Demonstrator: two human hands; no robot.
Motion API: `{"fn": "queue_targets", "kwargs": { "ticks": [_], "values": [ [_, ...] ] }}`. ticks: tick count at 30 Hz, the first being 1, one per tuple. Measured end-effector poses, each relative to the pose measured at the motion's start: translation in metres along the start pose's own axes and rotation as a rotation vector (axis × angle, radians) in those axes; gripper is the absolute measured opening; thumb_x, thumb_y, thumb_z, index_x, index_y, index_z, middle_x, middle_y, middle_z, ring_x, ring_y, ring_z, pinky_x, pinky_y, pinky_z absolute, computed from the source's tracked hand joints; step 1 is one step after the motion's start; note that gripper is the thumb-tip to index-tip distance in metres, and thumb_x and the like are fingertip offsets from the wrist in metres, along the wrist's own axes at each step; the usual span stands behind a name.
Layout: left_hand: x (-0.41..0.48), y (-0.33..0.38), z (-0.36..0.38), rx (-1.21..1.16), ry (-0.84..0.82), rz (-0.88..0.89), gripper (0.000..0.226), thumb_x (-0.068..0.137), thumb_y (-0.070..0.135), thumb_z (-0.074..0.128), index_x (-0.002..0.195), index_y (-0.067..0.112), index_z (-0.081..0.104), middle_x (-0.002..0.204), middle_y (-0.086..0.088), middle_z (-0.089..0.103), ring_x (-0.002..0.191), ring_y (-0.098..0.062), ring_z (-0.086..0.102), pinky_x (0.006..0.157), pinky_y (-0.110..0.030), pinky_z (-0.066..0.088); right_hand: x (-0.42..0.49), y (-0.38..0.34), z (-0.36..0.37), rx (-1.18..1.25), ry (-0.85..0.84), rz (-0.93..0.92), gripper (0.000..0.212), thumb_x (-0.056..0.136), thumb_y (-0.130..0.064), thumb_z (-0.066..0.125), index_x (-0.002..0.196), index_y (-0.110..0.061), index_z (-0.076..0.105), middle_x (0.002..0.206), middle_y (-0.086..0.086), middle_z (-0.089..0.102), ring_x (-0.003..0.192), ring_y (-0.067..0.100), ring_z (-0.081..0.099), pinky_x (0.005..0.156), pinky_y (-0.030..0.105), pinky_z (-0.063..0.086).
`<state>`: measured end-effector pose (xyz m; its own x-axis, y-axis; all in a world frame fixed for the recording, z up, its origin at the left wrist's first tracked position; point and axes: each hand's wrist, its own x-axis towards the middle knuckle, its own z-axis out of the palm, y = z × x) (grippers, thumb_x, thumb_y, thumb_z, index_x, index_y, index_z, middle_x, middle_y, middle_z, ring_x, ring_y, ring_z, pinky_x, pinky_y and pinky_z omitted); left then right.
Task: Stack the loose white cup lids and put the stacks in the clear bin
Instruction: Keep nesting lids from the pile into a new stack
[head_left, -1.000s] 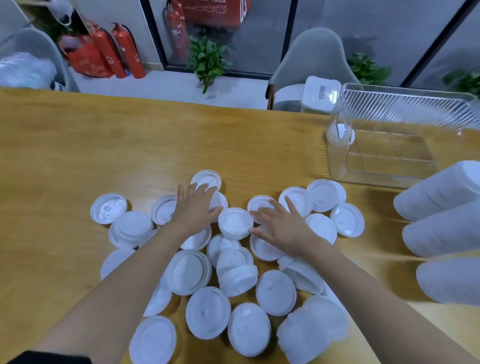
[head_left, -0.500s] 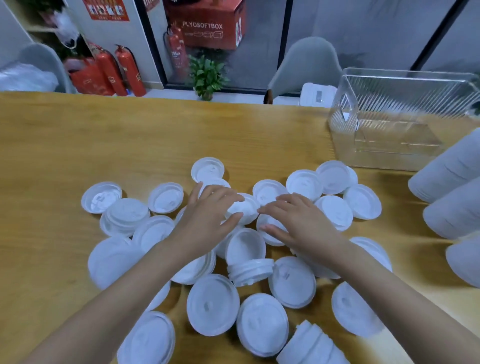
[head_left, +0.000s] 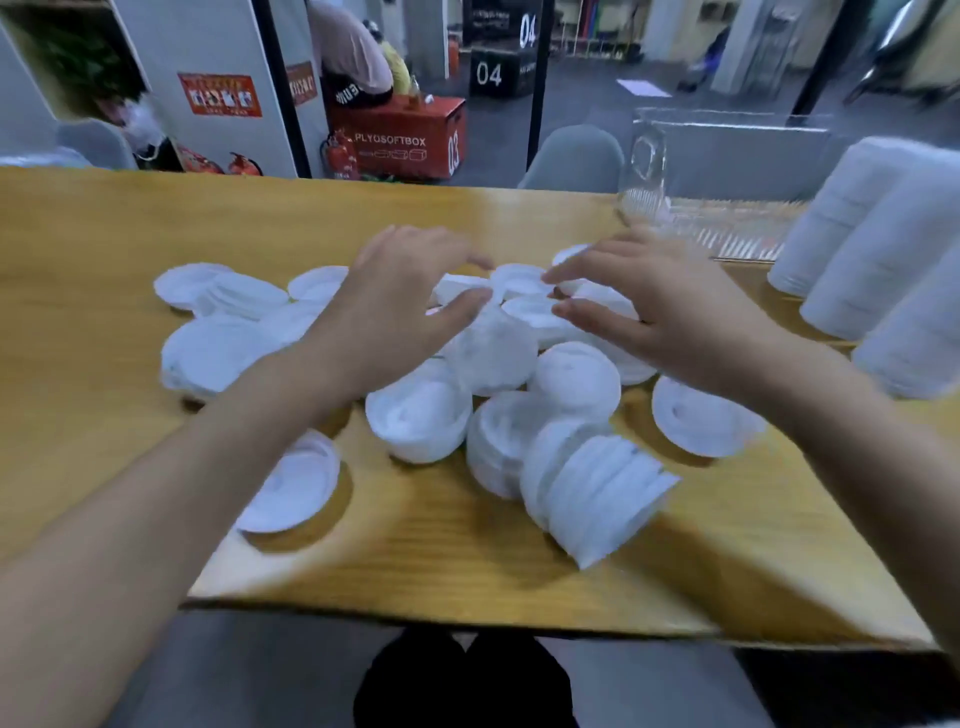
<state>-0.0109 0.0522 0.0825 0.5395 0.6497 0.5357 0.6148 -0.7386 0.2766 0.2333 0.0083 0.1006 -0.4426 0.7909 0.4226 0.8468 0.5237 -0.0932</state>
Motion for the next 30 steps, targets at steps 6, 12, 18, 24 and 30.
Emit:
{"fn": "queue_targets", "kwargs": {
  "ticks": [6, 12, 18, 24, 30],
  "values": [
    [-0.068, 0.053, 0.021, -0.053, 0.026, -0.017, 0.044, 0.092, 0.048, 0.043, 0.116, 0.019, 0.067, 0.118, 0.006, 0.067, 0.112, -0.021, 0.059, 0.099, -0.054, 0.041, -0.082, -0.054, 0.003, 0.12, -0.035, 0.106, 0.065, 0.086, -0.073, 0.029, 0.133, -0.036, 0.055, 0.135, -0.015, 0.055, 0.124, 0.012, 0.048, 0.095, 0.03, 0.039],
    [-0.1, 0.082, 0.037, -0.089, 0.017, -0.123, 0.057, 0.088, 0.055, 0.033, 0.125, 0.022, 0.061, 0.126, 0.007, 0.062, 0.123, -0.019, 0.05, 0.105, -0.048, 0.038, -0.109, -0.077, 0.012, 0.168, -0.135, 0.121, 0.09, 0.071, -0.079, 0.056, 0.149, -0.048, 0.023, 0.157, -0.012, 0.026, 0.141, 0.016, 0.032, 0.109, 0.04, 0.037],
    [-0.104, 0.081, 0.044, -0.081, 0.035, -0.144, 0.058, 0.087, 0.054, 0.035, 0.125, 0.019, 0.061, 0.127, 0.004, 0.062, 0.124, -0.021, 0.05, 0.106, -0.046, 0.038, -0.114, -0.058, 0.019, 0.246, -0.094, 0.106, 0.09, 0.075, -0.052, 0.078, 0.149, -0.049, 0.027, 0.146, -0.01, 0.038, 0.128, 0.011, 0.044, 0.101, 0.041, 0.045],
    [-0.109, 0.071, 0.055, -0.047, 0.072, -0.178, 0.054, 0.089, 0.051, 0.037, 0.125, 0.019, 0.06, 0.128, 0.005, 0.061, 0.123, -0.02, 0.051, 0.106, -0.046, 0.039, -0.13, -0.035, 0.039, 0.18, 0.173, 0.134, 0.076, 0.069, -0.034, 0.087, 0.133, -0.036, 0.046, 0.138, -0.004, 0.03, 0.125, 0.023, 0.041, 0.101, 0.044, 0.045],
    [-0.111, 0.068, 0.06, -0.013, 0.071, -0.187, 0.054, 0.087, 0.053, 0.042, 0.127, 0.02, 0.059, 0.13, 0.006, 0.059, 0.124, -0.019, 0.05, 0.107, -0.044, 0.037, -0.142, -0.019, 0.054, 0.127, 0.17, 0.136, 0.069, 0.074, -0.068, 0.063, 0.119, -0.024, 0.034, 0.154, 0.008, 0.026, 0.14, 0.027, 0.031, 0.113, 0.042, 0.031]
  ]
}}
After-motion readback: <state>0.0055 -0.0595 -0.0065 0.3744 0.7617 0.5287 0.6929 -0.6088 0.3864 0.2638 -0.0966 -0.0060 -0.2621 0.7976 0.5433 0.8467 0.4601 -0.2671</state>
